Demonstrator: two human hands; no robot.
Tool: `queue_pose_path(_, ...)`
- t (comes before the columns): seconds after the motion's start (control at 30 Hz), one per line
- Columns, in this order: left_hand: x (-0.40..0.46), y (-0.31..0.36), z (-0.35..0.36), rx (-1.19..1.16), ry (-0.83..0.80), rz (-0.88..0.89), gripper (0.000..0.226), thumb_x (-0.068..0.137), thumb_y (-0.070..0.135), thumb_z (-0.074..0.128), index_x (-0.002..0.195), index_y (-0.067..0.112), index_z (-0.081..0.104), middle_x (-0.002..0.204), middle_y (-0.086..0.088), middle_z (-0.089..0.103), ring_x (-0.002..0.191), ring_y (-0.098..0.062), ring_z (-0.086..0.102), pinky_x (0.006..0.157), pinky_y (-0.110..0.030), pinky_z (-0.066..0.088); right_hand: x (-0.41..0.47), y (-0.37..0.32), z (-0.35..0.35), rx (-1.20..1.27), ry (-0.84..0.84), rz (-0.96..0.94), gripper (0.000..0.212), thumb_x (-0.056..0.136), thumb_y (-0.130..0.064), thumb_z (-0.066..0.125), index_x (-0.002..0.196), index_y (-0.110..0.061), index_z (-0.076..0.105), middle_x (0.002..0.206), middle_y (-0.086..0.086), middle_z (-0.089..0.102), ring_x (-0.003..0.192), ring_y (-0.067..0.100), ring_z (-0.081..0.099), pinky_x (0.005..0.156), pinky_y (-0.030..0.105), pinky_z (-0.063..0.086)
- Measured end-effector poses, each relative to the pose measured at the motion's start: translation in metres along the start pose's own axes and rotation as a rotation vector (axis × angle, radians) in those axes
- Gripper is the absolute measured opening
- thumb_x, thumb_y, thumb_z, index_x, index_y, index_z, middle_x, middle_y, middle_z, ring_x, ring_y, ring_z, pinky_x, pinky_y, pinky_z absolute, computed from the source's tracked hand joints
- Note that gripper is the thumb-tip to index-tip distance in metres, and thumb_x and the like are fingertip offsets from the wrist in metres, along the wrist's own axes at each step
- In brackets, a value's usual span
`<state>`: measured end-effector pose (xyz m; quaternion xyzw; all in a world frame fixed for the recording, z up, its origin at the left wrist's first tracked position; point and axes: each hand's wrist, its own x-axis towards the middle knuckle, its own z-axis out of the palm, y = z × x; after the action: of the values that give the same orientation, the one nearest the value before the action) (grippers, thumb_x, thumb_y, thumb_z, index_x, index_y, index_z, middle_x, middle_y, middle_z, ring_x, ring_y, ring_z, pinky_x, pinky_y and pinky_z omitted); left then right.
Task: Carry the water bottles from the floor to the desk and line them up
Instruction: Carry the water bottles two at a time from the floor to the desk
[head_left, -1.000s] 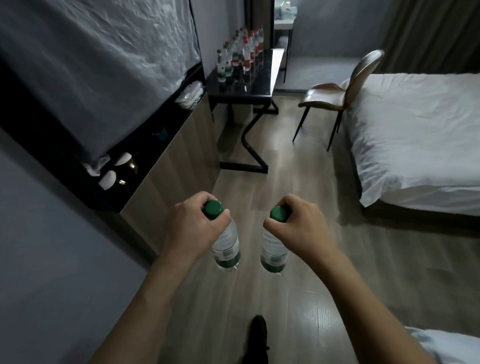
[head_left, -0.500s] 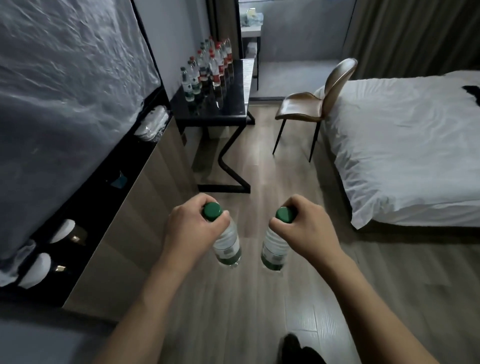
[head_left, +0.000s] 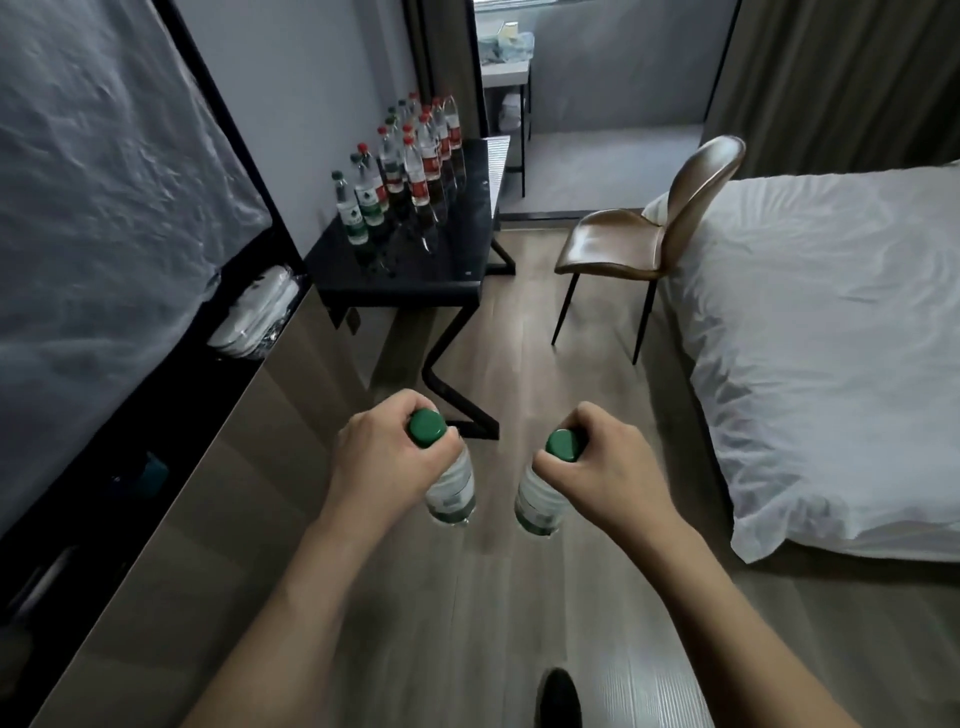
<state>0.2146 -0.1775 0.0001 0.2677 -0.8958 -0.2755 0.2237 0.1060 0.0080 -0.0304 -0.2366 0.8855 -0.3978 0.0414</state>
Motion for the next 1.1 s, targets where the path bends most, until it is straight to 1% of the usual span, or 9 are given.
queue_pose_path(0.1, 0.055, 0.021, 0.02, -0.04, 0.04, -0.008, 0.016, 0.071, 0.038, 0.072, 0.073, 0.028, 0.06, 0.063, 0.011, 0.059, 0.063, -0.007, 0.058, 0.059, -0.03, 0.05, 0.057, 0.011, -0.016, 0.001, 0.02, -0.029, 0.028, 0.064, -0.04, 0.066, 0.068, -0.023, 0.045, 0.06, -0.007, 0.055, 0.057, 0.012, 0.053, 0.048, 0.028, 0.038)
queue_pose_path(0.23, 0.111, 0.045, 0.045, -0.113, 0.057, -0.005, 0.014, 0.071, 0.033, 0.074, 0.073, 0.026, 0.062, 0.066, 0.008, 0.061, 0.064, -0.01, 0.058, 0.057, -0.032, 0.051, 0.118, 0.03, -0.039, -0.018, 0.051, -0.038, 0.029, 0.064, -0.039, 0.067, 0.065, -0.025, 0.041, 0.057, -0.009, 0.051, 0.055, 0.009, 0.05, 0.049, 0.025, 0.031)
queue_pose_path(0.33, 0.15, 0.061, 0.066, -0.124, 0.066, -0.019, 0.015, 0.071, 0.032, 0.076, 0.072, 0.026, 0.062, 0.065, 0.008, 0.061, 0.062, -0.011, 0.059, 0.06, -0.035, 0.052, 0.156, 0.046, -0.053, -0.015, 0.074, -0.017, 0.026, 0.062, -0.042, 0.063, 0.066, -0.025, 0.043, 0.059, -0.008, 0.054, 0.057, 0.01, 0.052, 0.05, 0.027, 0.035)
queue_pose_path(0.47, 0.201, 0.081, 0.105, -0.093, 0.022, 0.0, 0.016, 0.067, 0.042, 0.07, 0.072, 0.029, 0.061, 0.065, 0.014, 0.061, 0.064, -0.009, 0.06, 0.06, -0.032, 0.051, 0.21, 0.068, -0.067, -0.004, 0.106, 0.03, 0.029, 0.059, -0.046, 0.059, 0.069, -0.021, 0.048, 0.062, -0.006, 0.058, 0.062, 0.016, 0.056, 0.055, 0.035, 0.047)
queue_pose_path(0.57, 0.239, 0.088, 0.134, -0.077, -0.014, 0.019, 0.015, 0.07, 0.039, 0.071, 0.072, 0.029, 0.061, 0.065, 0.015, 0.061, 0.063, -0.006, 0.059, 0.06, -0.03, 0.05, 0.247, 0.087, -0.07, -0.016, 0.101, 0.059, 0.028, 0.061, -0.044, 0.06, 0.069, -0.02, 0.048, 0.062, -0.006, 0.058, 0.061, 0.015, 0.056, 0.055, 0.035, 0.048)
queue_pose_path(0.7, 0.304, 0.099, 0.179, -0.076, -0.027, 0.045, 0.015, 0.07, 0.038, 0.072, 0.071, 0.028, 0.061, 0.061, 0.012, 0.06, 0.061, -0.006, 0.057, 0.057, -0.027, 0.045, 0.318, 0.113, -0.071, -0.017, 0.096, 0.087, 0.029, 0.059, -0.045, 0.059, 0.069, -0.019, 0.049, 0.063, -0.005, 0.059, 0.063, 0.016, 0.057, 0.058, 0.037, 0.049)
queue_pose_path(0.83, 0.381, 0.11, 0.221, -0.063, -0.045, 0.059, 0.017, 0.071, 0.04, 0.071, 0.073, 0.027, 0.061, 0.061, 0.01, 0.059, 0.063, -0.009, 0.058, 0.057, -0.028, 0.046, 0.396, 0.133, -0.07, -0.045, 0.072, 0.054, 0.03, 0.06, -0.048, 0.059, 0.069, -0.021, 0.047, 0.062, -0.006, 0.058, 0.061, 0.013, 0.056, 0.055, 0.035, 0.048)
queue_pose_path(0.93, 0.434, 0.124, 0.245, -0.086, -0.04, 0.058, 0.017, 0.072, 0.04, 0.071, 0.074, 0.027, 0.061, 0.062, 0.009, 0.059, 0.064, -0.013, 0.059, 0.059, -0.03, 0.048, 0.452, 0.143, -0.079, -0.083, 0.07, 0.024, 0.03, 0.063, -0.046, 0.064, 0.069, -0.022, 0.046, 0.06, -0.008, 0.055, 0.058, 0.009, 0.054, 0.05, 0.028, 0.04)
queue_pose_path(1.1, 0.505, 0.145, 0.264, -0.109, -0.044, 0.056, 0.016, 0.072, 0.044, 0.069, 0.076, 0.03, 0.06, 0.065, 0.011, 0.061, 0.066, -0.009, 0.06, 0.059, -0.031, 0.051, 0.531, 0.152, -0.101, -0.074, 0.115, 0.007, 0.03, 0.061, -0.044, 0.065, 0.068, -0.023, 0.045, 0.058, -0.009, 0.054, 0.058, 0.009, 0.052, 0.049, 0.029, 0.038)
